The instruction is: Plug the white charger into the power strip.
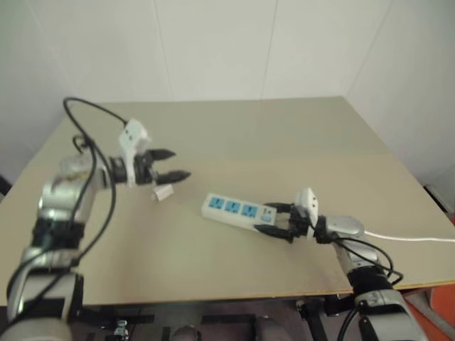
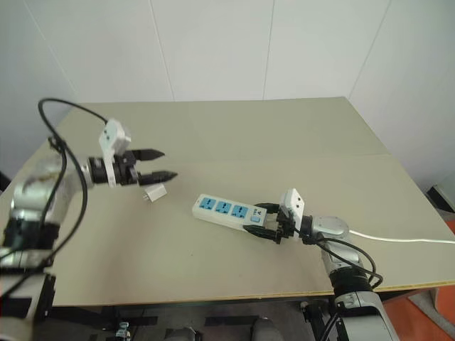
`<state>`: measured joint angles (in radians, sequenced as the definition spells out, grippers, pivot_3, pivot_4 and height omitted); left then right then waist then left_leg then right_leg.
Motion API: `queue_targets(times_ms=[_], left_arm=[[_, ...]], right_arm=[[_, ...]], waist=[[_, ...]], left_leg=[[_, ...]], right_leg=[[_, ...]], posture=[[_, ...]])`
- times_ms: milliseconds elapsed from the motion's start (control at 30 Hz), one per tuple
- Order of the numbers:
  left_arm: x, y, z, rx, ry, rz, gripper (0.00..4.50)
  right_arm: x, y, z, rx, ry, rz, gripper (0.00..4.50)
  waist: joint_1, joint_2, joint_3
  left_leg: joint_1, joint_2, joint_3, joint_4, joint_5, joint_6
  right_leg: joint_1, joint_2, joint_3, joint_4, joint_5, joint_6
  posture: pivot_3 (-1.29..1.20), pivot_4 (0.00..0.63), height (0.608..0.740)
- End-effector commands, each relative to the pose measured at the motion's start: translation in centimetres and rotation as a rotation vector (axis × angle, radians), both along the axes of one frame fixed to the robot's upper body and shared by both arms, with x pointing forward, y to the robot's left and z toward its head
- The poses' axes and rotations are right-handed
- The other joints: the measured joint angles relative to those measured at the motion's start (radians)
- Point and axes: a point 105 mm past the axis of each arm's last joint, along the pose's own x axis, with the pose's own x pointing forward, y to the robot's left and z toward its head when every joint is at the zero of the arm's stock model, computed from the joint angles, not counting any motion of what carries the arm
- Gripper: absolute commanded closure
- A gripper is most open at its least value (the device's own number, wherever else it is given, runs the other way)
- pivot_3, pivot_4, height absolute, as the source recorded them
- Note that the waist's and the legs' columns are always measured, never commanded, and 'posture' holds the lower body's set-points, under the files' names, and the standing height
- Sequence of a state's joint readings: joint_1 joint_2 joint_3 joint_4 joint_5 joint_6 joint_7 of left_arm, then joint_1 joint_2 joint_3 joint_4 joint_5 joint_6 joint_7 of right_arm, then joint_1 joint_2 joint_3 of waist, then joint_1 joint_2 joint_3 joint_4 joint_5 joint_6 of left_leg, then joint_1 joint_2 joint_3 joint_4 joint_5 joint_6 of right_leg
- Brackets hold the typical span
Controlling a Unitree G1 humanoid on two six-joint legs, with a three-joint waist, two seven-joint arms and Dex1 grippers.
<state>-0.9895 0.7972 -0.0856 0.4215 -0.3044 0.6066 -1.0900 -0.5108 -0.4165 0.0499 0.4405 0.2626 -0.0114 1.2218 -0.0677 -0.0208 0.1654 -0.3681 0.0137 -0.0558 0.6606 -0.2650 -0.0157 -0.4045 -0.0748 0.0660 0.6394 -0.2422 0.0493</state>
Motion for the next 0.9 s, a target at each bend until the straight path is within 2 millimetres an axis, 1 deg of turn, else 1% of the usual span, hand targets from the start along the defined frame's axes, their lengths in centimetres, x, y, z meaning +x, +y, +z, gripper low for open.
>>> queue_targets(times_ms=[33, 100, 167, 333, 467, 567, 633, 900], left_arm=[[1.4, 1.8, 0.1, 0.140, 0.091, 0.082, 0.00], [2.2, 2.9, -0.2, 0.227, 0.171, 0.142, 0.00], [2.7, 3.3, -0.4, 0.302, 0.211, 0.164, 0.00], [3.2, 3.0, -0.9, 0.437, 0.268, 0.150, 0.00], [3.3, 2.2, -1.4, 0.468, 0.293, 0.115, 0.00], [3.3, 2.2, -2.7, 0.538, 0.310, 0.101, 0.00], [3.4, 2.2, -3.3, 0.555, 0.320, 0.110, 0.00], [3.7, 1.2, -5.1, 0.553, 0.344, 0.107, 0.00]], right_arm=[[0.4, 1.1, 1.3, -0.024, -0.029, 0.017, 1.10], [0.4, 1.5, 1.5, -0.017, -0.023, 0.027, 1.10], [0.6, 1.8, 1.3, -0.012, -0.011, 0.024, 1.10], [0.4, 2.2, 0.5, -0.023, 0.005, 0.024, 1.10], [0.4, 2.3, 0.2, -0.021, 0.014, 0.012, 1.10], [0.4, 2.2, -0.1, -0.022, 0.019, -0.005, 1.10], [0.3, 2.2, -0.1, -0.019, 0.022, -0.010, 1.10], [0.3, 2.0, -0.5, -0.020, 0.023, -0.043, 1.10]], waist=[[-0.003, 0.000, 0.000], [-0.003, 0.000, 0.000], [-0.004, 0.000, 0.000], [-0.004, -0.001, 0.001], [-0.004, -0.001, 0.001], [-0.005, -0.001, 0.001], [-0.005, -0.001, 0.001], [-0.003, -0.001, 0.001]], left_leg=[[0.000, 0.000, 0.001, 0.000, 0.000, 0.000], [0.001, 0.000, 0.000, 0.000, 0.000, 0.000], [0.001, 0.000, 0.000, 0.000, 0.000, 0.000], [0.000, 0.000, 0.001, 0.000, 0.000, 0.000], [-0.001, 0.000, 0.000, 0.000, 0.000, 0.000], [0.000, 0.000, 0.001, 0.000, 0.000, 0.000], [0.000, 0.000, 0.000, 0.000, 0.000, 0.000], [-0.001, 0.000, 0.000, 0.000, 0.000, 0.000]], right_leg=[[0.000, 0.000, 0.000, -0.001, 0.000, 0.000], [0.000, 0.000, 0.000, 0.000, -0.001, 0.001], [0.000, 0.001, 0.000, 0.000, -0.001, 0.001], [-0.001, 0.001, 0.000, 0.000, -0.001, 0.001], [-0.001, 0.001, 0.000, 0.000, -0.001, 0.001], [-0.001, 0.001, 0.001, 0.001, -0.001, 0.001], [-0.001, 0.001, 0.001, 0.001, -0.001, 0.001], [-0.001, 0.000, 0.001, 0.001, -0.001, 0.001]], posture=[[0.00, 0.150, 0.740], [0.00, 0.150, 0.740], [0.00, 0.150, 0.740], [0.00, 0.150, 0.740], [0.00, 0.150, 0.740], [0.00, 0.150, 0.740], [0.00, 0.150, 0.740], [0.00, 0.150, 0.740]])
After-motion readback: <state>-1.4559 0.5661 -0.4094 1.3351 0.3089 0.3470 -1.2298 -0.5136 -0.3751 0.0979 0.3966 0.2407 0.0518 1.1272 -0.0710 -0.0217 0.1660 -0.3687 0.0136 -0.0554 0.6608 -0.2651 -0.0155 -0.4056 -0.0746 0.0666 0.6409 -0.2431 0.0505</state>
